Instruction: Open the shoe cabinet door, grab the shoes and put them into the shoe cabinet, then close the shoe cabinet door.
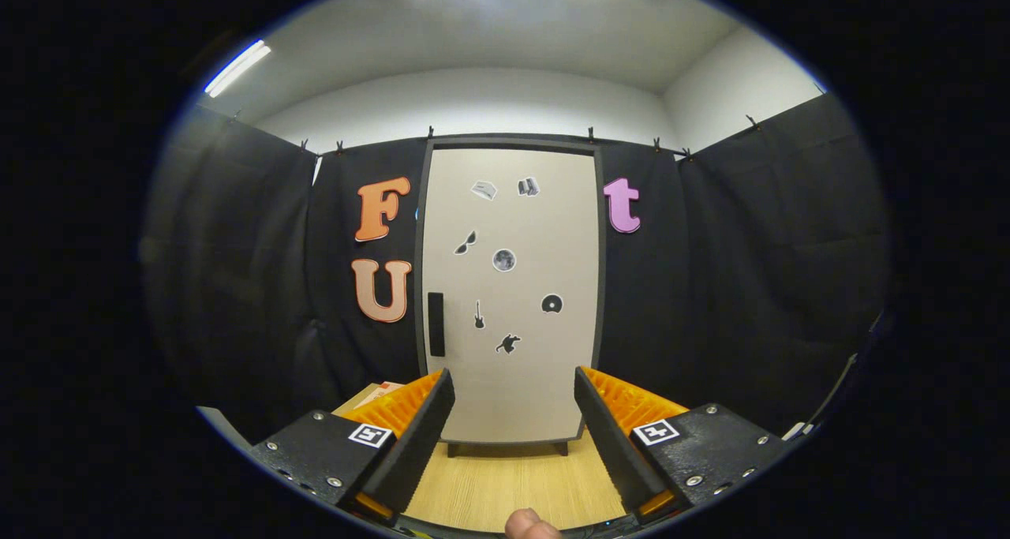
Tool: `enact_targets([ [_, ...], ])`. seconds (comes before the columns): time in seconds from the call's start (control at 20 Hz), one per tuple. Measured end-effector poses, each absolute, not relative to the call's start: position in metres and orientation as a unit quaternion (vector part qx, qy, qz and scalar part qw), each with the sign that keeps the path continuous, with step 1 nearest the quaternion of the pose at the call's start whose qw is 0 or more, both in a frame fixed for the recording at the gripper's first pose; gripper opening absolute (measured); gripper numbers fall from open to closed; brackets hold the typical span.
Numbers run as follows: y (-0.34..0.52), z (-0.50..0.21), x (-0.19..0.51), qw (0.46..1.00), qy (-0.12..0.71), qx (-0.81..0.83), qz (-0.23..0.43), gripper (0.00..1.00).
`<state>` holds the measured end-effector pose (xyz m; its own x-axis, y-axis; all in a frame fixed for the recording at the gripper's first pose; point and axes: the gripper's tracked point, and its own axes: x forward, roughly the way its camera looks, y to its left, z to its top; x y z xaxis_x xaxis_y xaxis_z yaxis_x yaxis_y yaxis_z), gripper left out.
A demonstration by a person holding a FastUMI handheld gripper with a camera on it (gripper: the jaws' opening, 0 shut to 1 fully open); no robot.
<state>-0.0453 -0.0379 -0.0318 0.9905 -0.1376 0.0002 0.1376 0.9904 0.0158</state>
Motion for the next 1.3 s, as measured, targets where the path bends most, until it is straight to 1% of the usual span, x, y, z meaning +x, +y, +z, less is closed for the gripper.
enact_targets([
  [0.2, -0.037, -0.028, -0.073, 0.997, 0.002, 0.027, -0.066, 0.95],
  [0.45, -0.02, -0.008, -0.081, 0.999, -0.01, 0.016, -0.047, 0.95],
  [0.8, -0.027, -0.005, -0.077, 0.996, -0.008, 0.007, -0.085, 0.95],
  [1.3, -0.027, -0.006, -0.07, 0.996, -0.002, 0.012, -0.094, 0.95],
])
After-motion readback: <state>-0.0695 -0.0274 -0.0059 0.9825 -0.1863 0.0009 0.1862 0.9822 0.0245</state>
